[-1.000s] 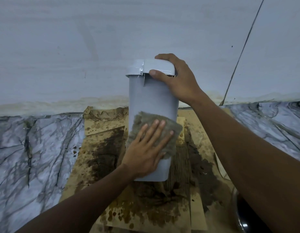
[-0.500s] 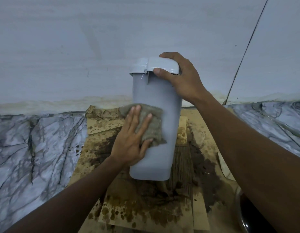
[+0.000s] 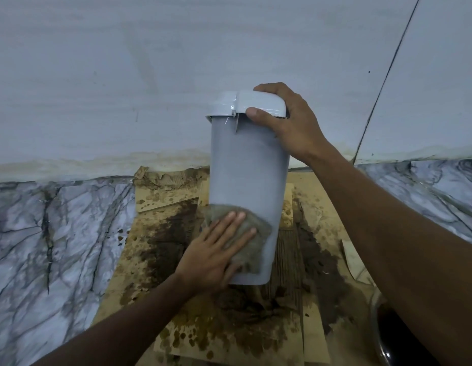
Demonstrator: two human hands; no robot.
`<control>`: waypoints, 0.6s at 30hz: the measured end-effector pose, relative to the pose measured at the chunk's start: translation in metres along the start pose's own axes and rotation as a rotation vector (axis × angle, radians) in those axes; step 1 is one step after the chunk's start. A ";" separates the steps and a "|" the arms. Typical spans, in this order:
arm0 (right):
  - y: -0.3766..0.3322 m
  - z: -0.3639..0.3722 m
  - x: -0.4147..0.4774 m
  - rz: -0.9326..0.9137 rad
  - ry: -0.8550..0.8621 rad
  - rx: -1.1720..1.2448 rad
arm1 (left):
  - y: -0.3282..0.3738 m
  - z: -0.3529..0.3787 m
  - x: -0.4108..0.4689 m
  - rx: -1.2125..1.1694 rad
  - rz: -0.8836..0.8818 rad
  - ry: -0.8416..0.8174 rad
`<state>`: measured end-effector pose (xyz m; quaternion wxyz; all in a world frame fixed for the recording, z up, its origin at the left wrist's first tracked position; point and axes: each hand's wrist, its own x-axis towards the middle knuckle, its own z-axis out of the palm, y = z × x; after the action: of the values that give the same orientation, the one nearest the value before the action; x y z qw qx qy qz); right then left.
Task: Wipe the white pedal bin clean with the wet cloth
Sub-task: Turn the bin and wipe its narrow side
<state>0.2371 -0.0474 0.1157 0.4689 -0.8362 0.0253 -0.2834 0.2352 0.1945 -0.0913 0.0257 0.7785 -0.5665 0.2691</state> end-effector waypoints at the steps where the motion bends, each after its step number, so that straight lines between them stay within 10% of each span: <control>1: 0.000 0.001 0.000 0.000 -0.003 0.000 | -0.003 -0.007 0.016 -0.019 -0.072 0.038; 9: -0.001 0.005 -0.003 -0.063 -0.006 -0.043 | -0.026 -0.061 0.126 -0.152 -0.506 0.267; 18: -0.002 -0.001 -0.007 -0.024 -0.025 -0.022 | 0.000 -0.023 0.055 -0.098 -0.292 0.166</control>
<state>0.2303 -0.0448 0.1147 0.4566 -0.8449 0.0125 -0.2783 0.2378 0.1544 -0.0475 0.1492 0.8255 -0.4556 0.2978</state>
